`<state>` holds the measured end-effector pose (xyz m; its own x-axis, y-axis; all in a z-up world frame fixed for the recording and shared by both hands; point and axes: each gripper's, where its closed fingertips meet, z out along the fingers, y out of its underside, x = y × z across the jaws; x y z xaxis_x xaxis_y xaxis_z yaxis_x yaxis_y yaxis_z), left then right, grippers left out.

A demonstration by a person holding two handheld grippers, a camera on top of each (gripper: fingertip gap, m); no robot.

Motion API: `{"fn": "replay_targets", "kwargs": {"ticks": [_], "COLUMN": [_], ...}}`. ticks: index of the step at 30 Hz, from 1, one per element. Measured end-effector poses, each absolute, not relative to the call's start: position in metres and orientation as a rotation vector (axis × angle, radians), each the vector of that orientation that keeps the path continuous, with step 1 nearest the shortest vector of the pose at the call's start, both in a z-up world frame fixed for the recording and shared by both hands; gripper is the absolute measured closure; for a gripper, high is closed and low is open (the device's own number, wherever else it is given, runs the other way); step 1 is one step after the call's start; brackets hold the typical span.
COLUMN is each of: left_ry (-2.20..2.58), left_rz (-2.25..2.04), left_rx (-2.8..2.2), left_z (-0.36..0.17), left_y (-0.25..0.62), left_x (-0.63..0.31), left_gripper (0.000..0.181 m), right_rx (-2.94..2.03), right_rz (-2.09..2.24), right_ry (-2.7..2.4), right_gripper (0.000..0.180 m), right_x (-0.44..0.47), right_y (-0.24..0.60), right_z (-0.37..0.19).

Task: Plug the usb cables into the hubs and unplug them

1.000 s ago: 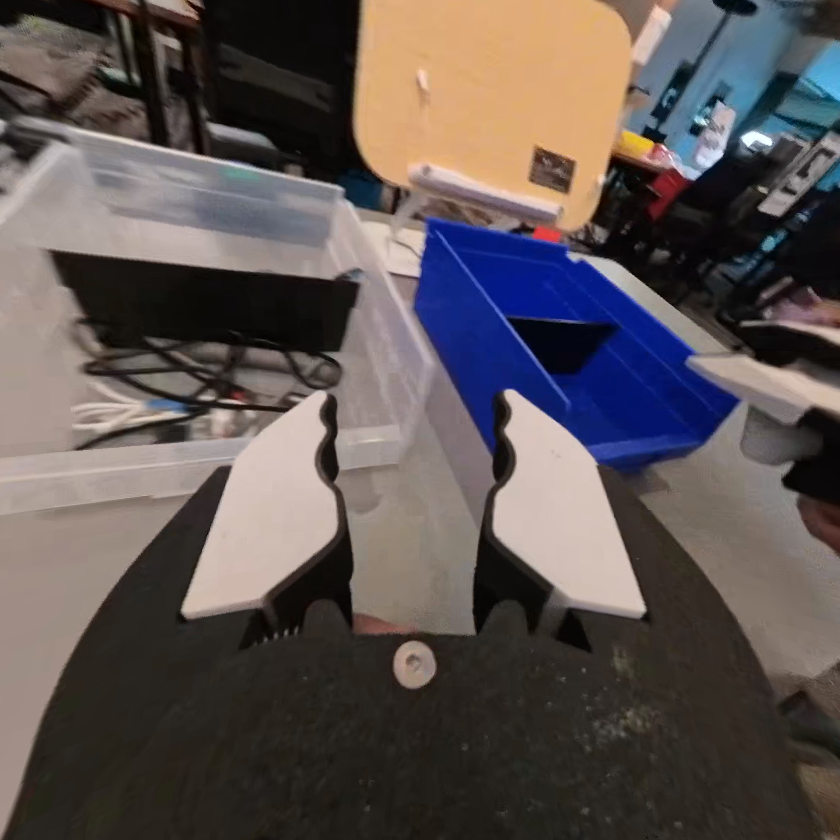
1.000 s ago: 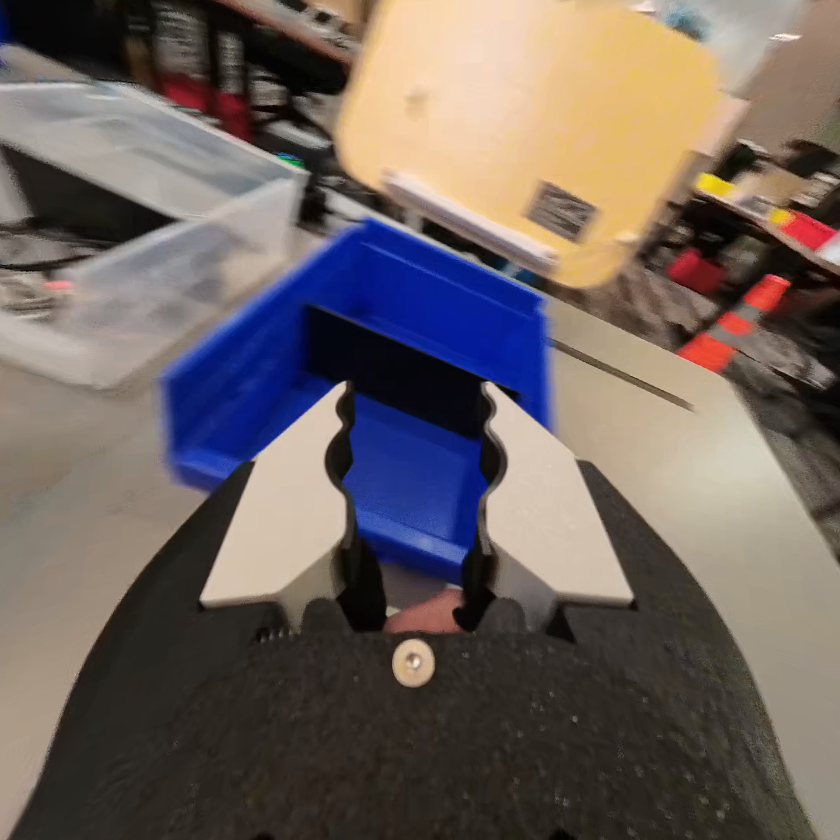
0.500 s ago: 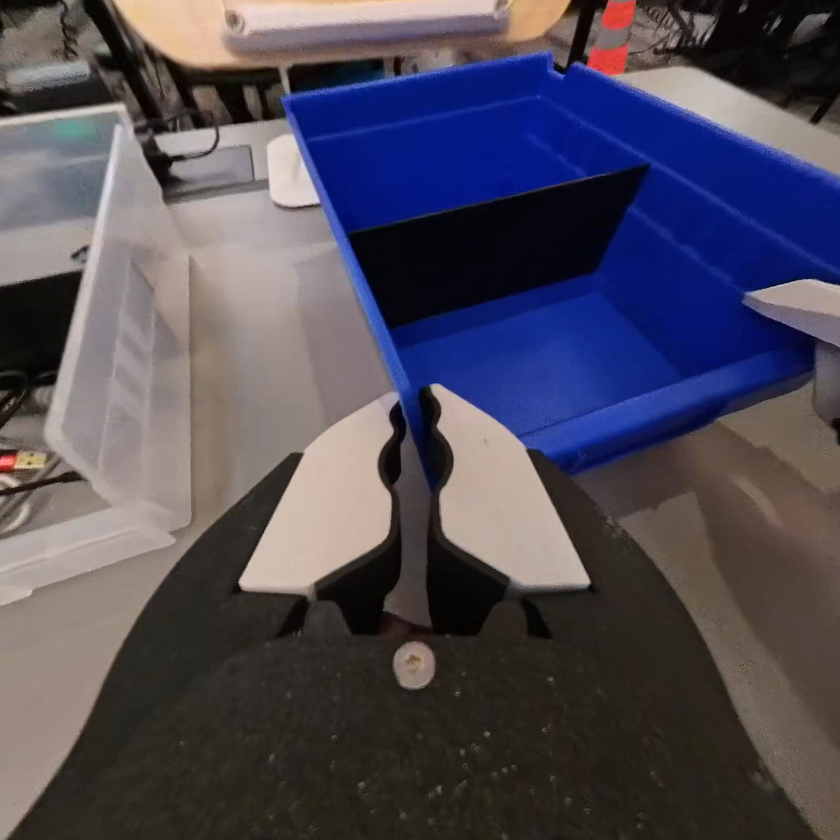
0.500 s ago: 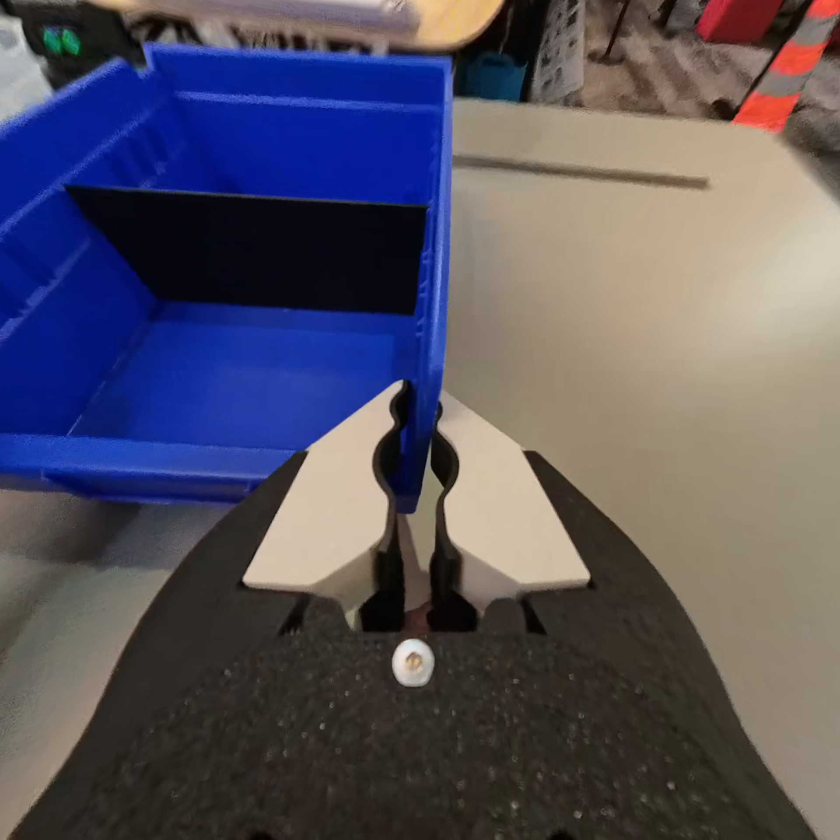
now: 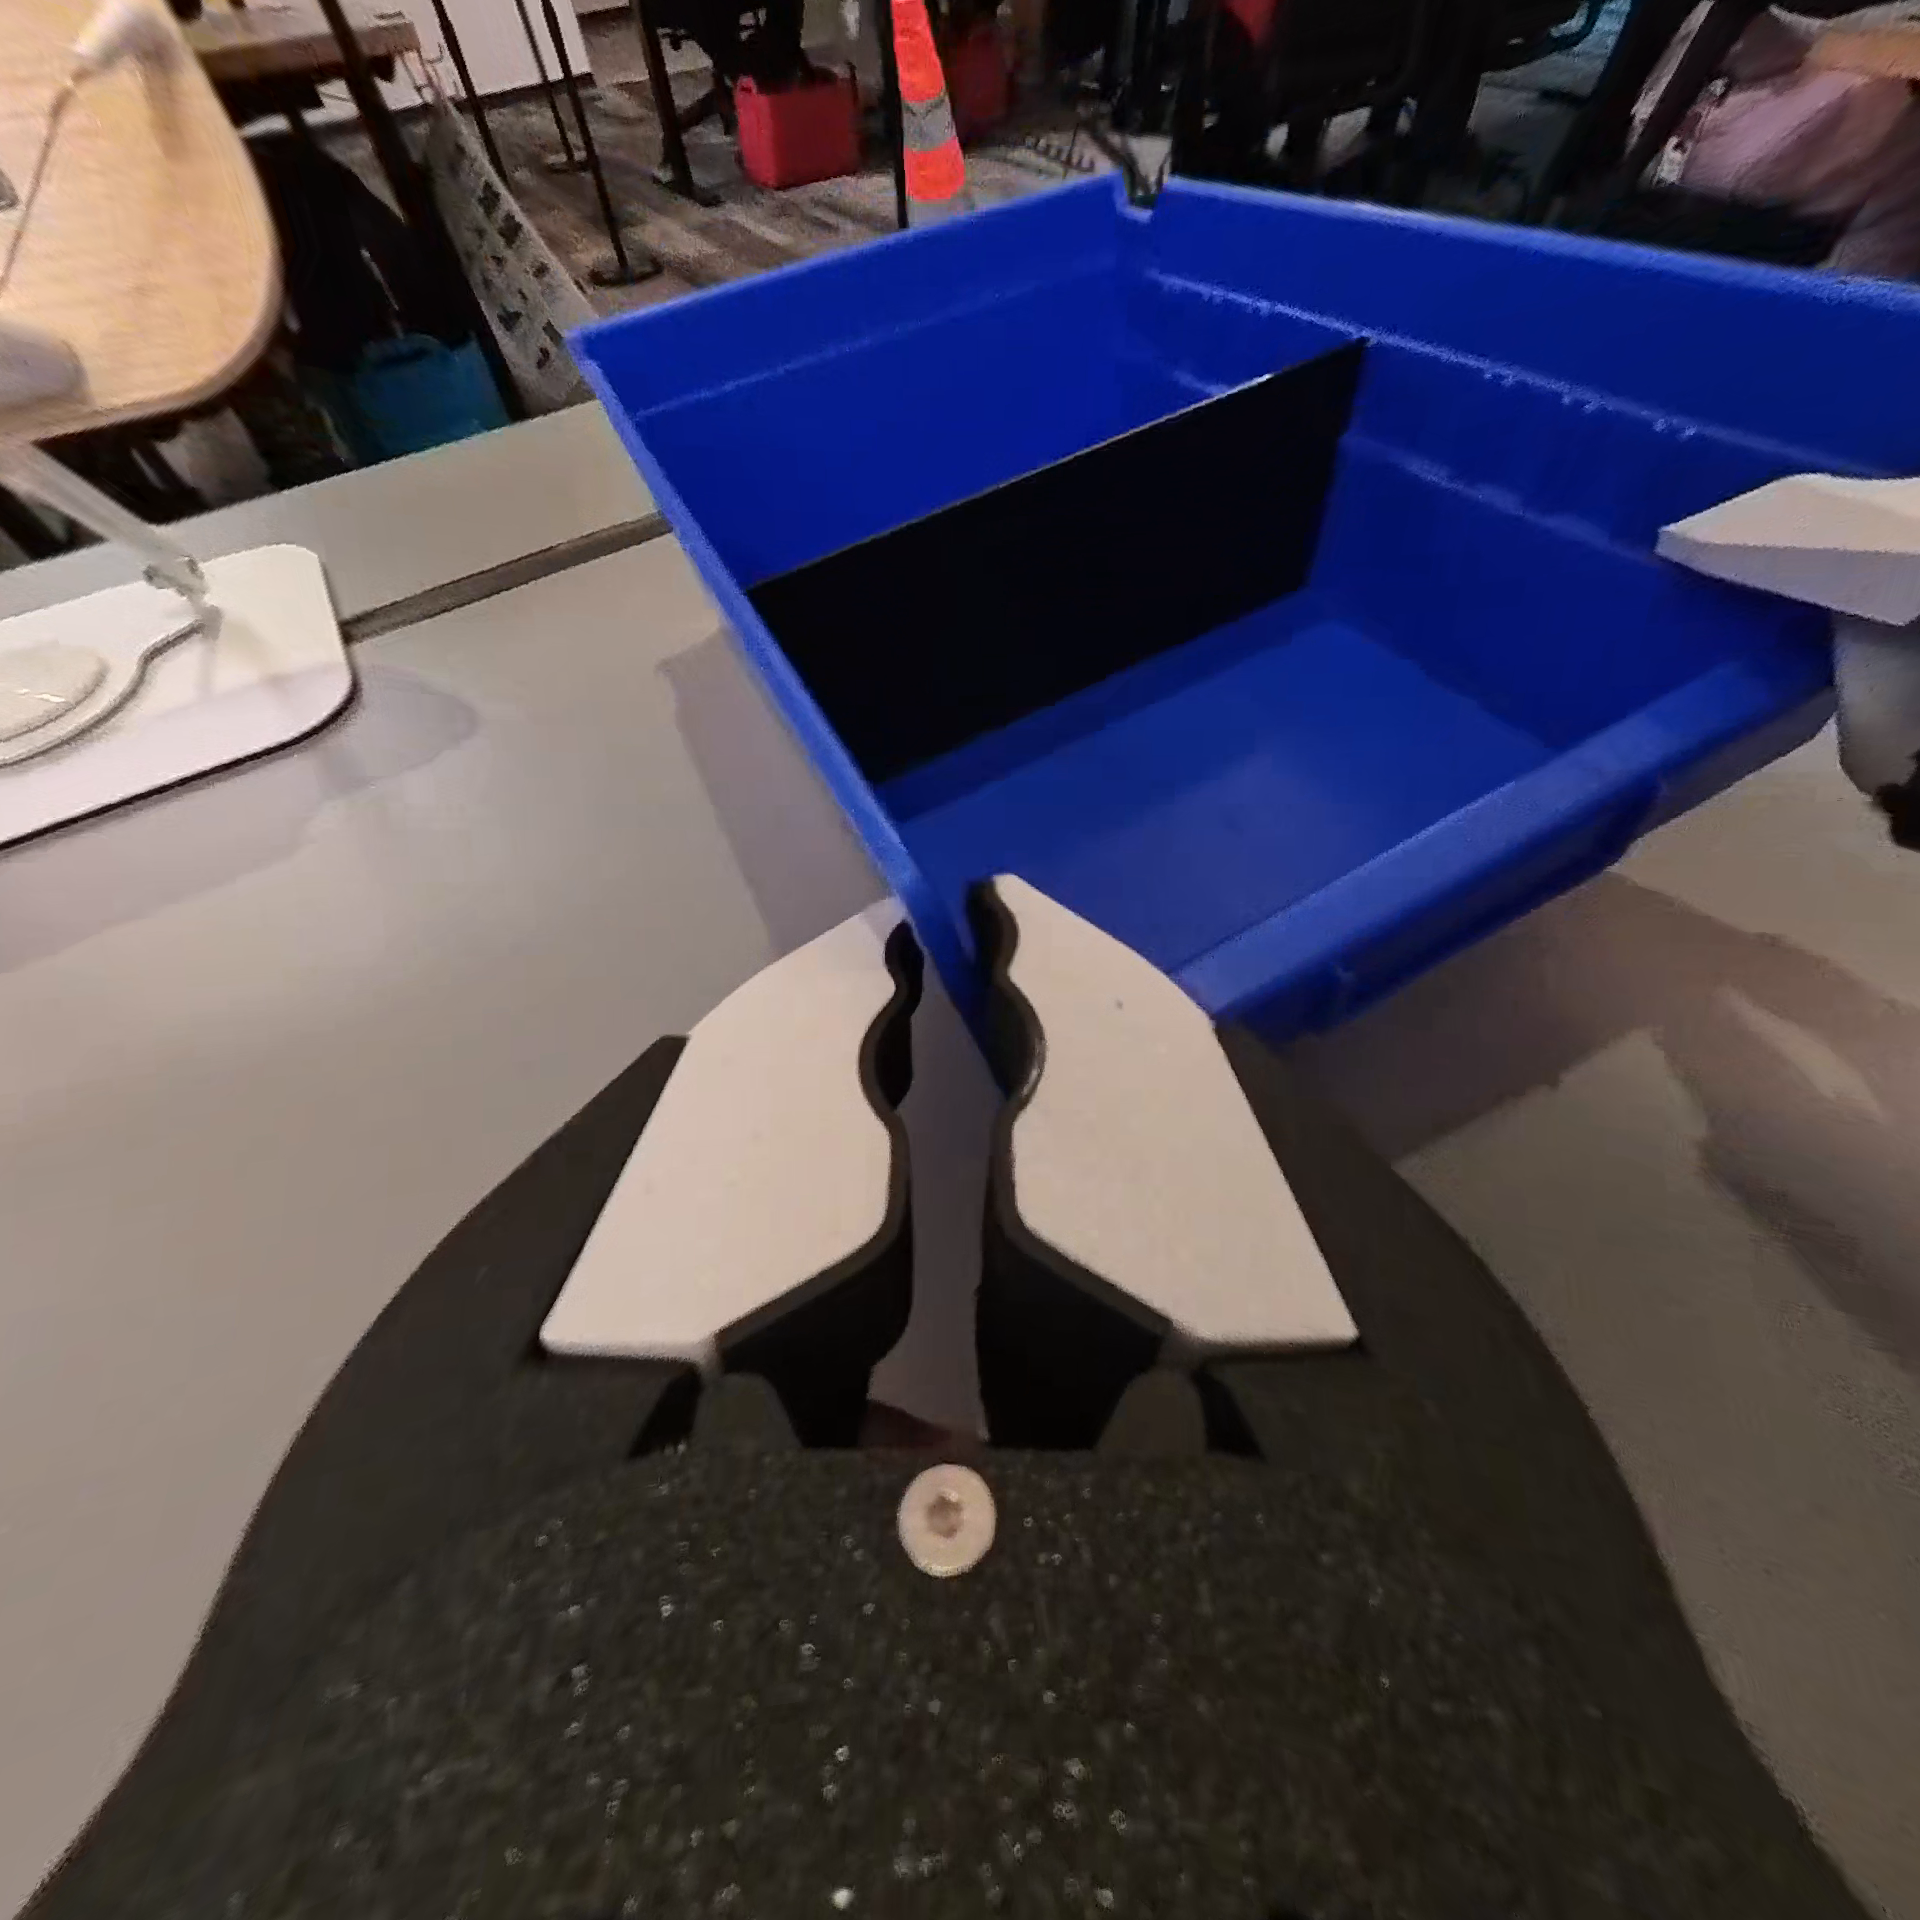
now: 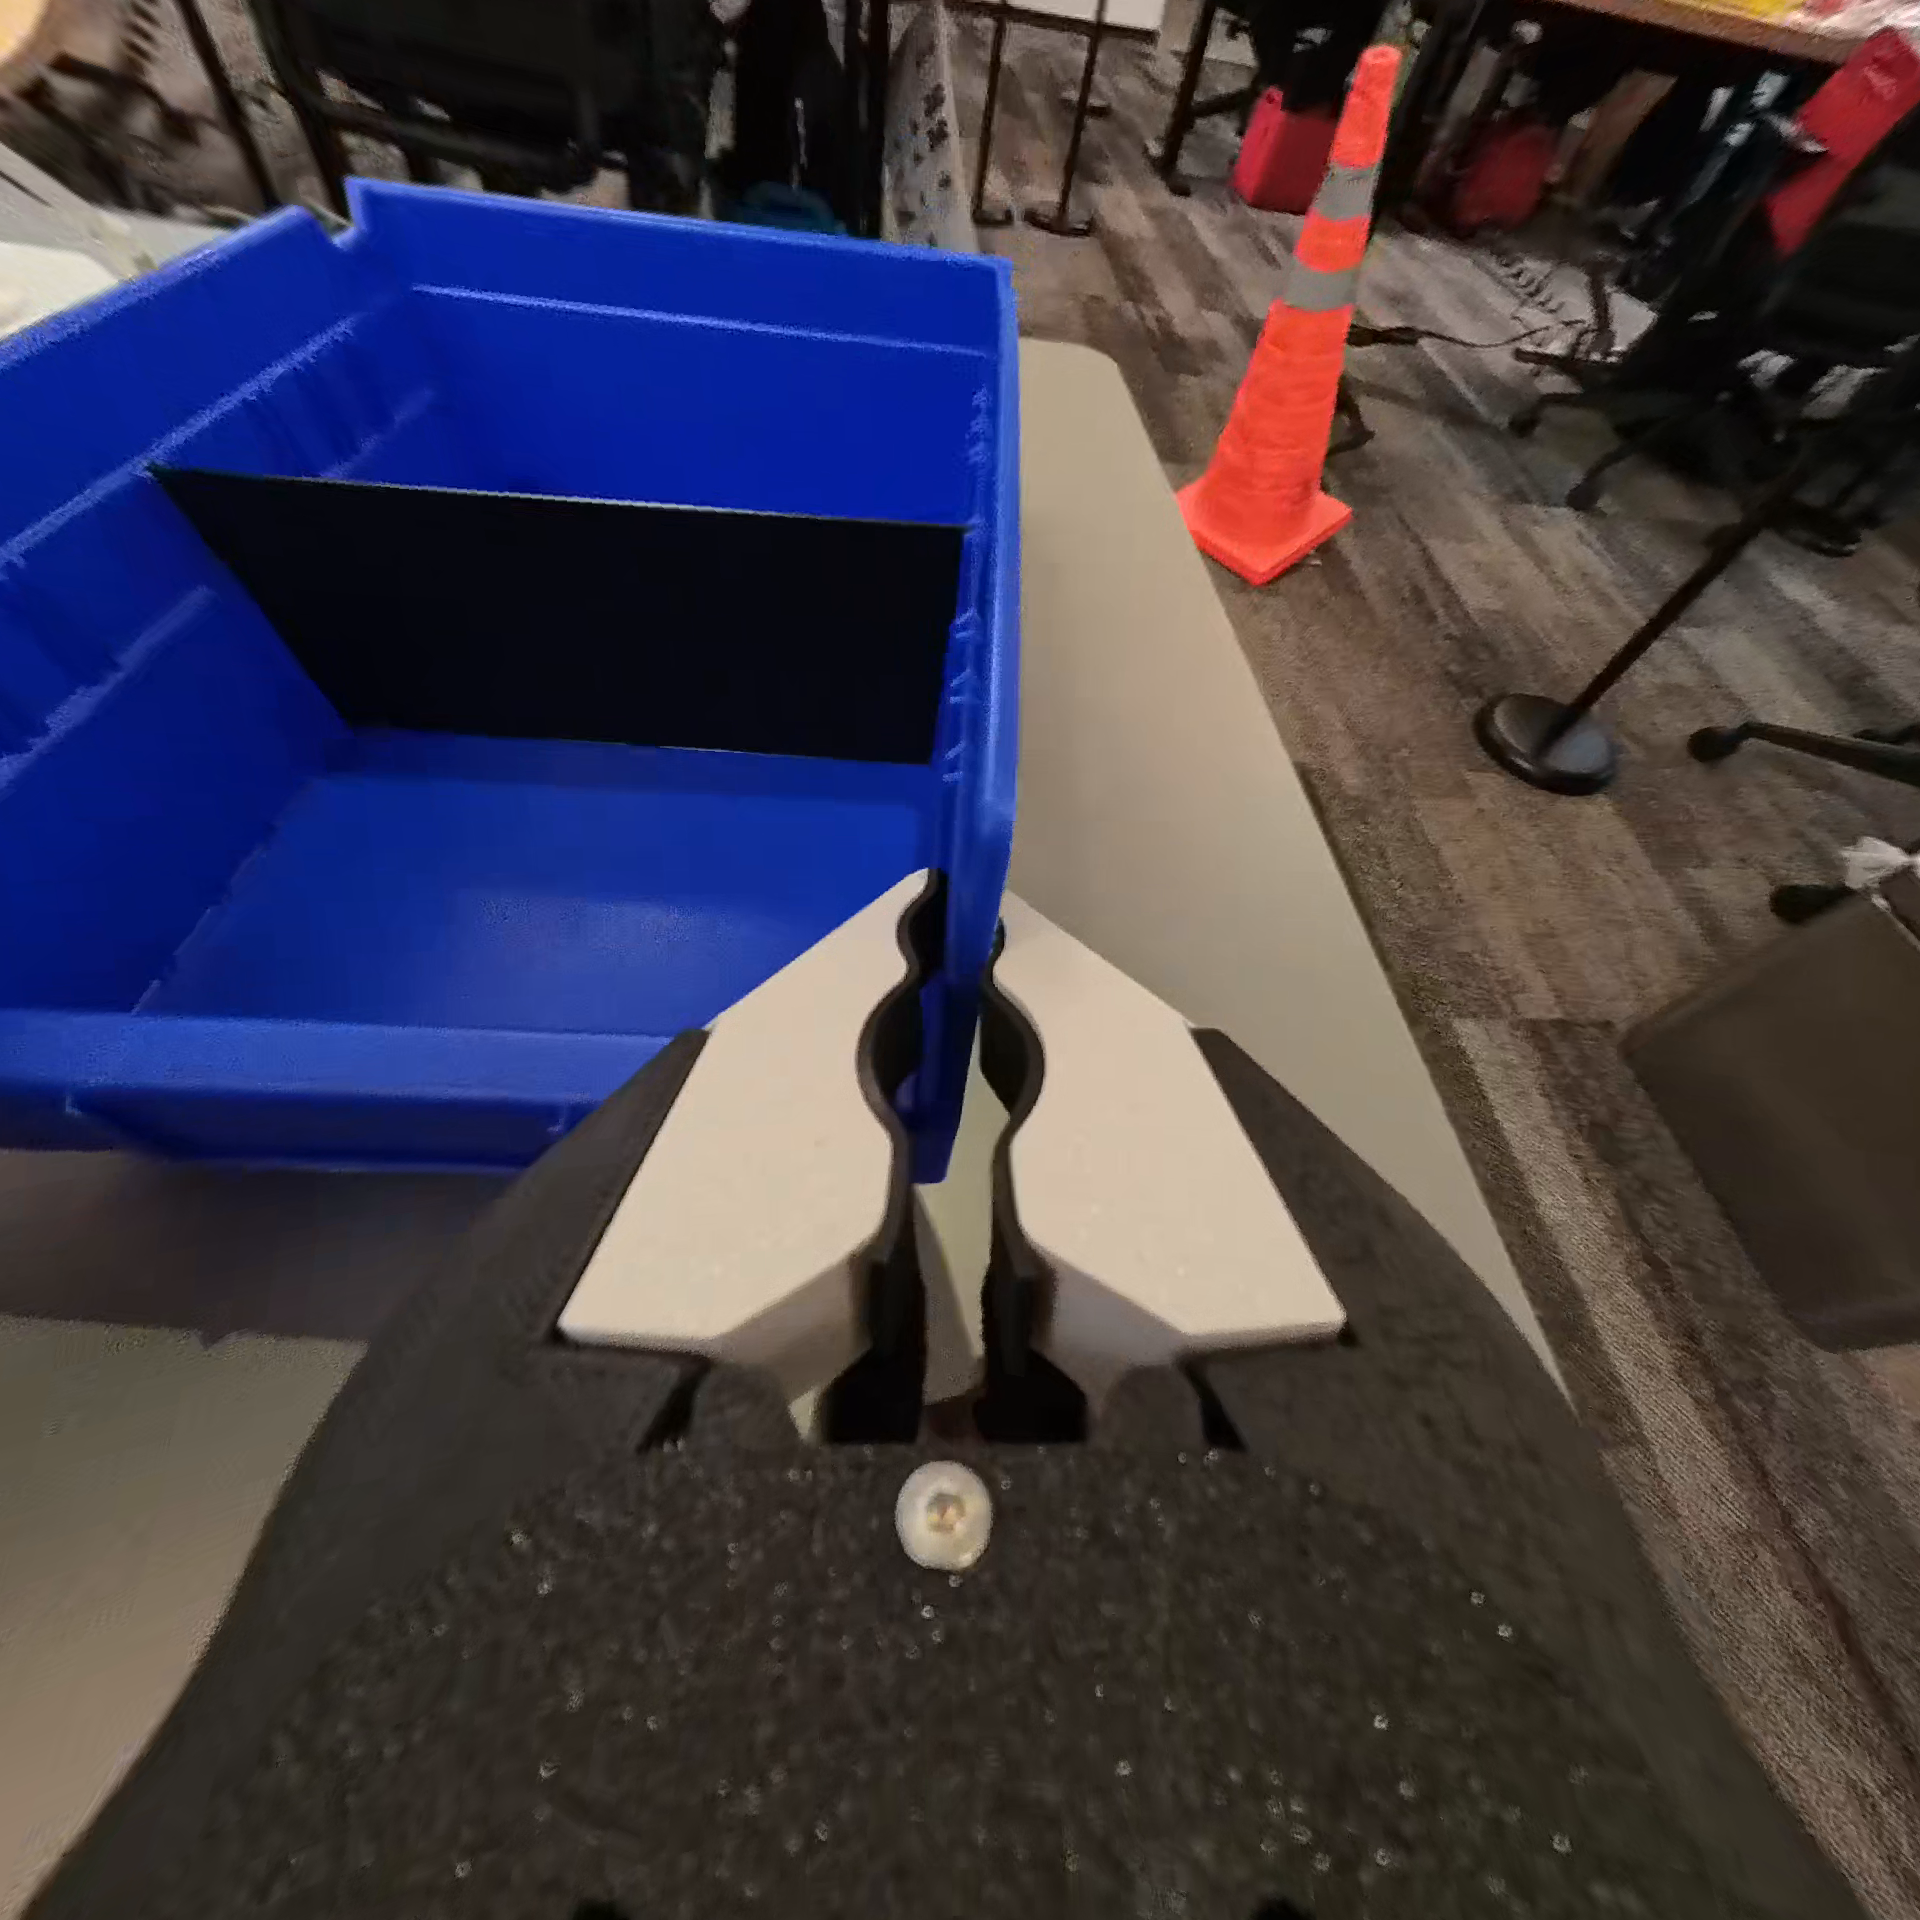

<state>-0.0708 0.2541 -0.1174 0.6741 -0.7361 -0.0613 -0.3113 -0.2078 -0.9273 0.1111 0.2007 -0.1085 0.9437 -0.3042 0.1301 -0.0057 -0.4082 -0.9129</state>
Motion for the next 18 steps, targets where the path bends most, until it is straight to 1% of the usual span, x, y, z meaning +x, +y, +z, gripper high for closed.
{"fn": "replay_targets", "kwargs": {"ticks": [3, 4, 7, 8, 10, 13, 16, 18], "left_ry": [0.841, 0.852, 0.87, 0.842, 0.794, 0.686, 0.518, 0.408], "left_rz": [-0.549, -0.588, -0.725, -0.812, -0.928, -0.939, -0.791, -0.614], "left_rx": [-1.841, -1.844, -1.867, -1.842, -1.762, -1.671, -1.685, -1.737], "left_z": [-0.128, -0.13, -0.126, -0.114, -0.087, -0.056, -0.044, -0.044], "left_y": [0.246, 0.243, 0.229, 0.224, 0.218, 0.231, 0.264, 0.285], "left_x": [-0.06, -0.058, -0.061, -0.066, -0.092, -0.168, -0.287, -0.386], "left_gripper": [0.168, 0.165, 0.158, 0.155, 0.148, 0.135, 0.135, 0.135], "right_rx": [-1.991, -2.021, -1.954, -1.968, -1.936, -1.855, -1.809, -1.8], "right_rz": [-0.244, -0.22, -0.1, -0.094, -0.166, -0.268, -0.238, -0.177], "right_ry": [0.258, 0.293, 0.371, 0.373, 0.358, 0.346, 0.27, 0.211], "right_gripper": [0.178, 0.174, 0.177, 0.175, 0.161, 0.16, 0.159, 0.159], "right_x": [0.123, 0.126, 0.125, 0.123, 0.123, 0.117, 0.08, 0.043], "right_y": [0.2, 0.199, 0.2, 0.197, 0.186, 0.163, 0.151, 0.15], "right_z": [-0.129, -0.14, -0.138, -0.136, -0.121, -0.09, -0.069, -0.064]}}
